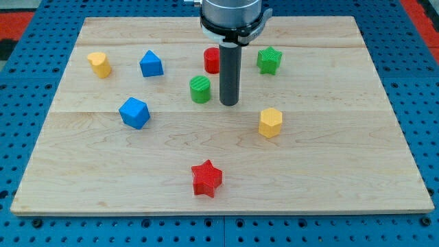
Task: Push the red circle towards the top left corner
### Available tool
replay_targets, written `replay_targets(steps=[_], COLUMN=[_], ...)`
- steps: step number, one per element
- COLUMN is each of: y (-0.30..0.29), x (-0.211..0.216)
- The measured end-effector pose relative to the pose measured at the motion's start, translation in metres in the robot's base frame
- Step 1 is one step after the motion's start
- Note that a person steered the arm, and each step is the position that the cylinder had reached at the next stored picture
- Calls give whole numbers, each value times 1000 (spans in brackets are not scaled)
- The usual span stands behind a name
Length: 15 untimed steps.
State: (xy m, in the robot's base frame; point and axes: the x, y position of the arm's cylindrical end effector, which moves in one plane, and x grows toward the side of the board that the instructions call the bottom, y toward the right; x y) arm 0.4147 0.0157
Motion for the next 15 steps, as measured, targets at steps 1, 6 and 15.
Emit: replay_targets(steps=[1, 6, 15], y=[23, -30, -82], x=[-31, -100, -123])
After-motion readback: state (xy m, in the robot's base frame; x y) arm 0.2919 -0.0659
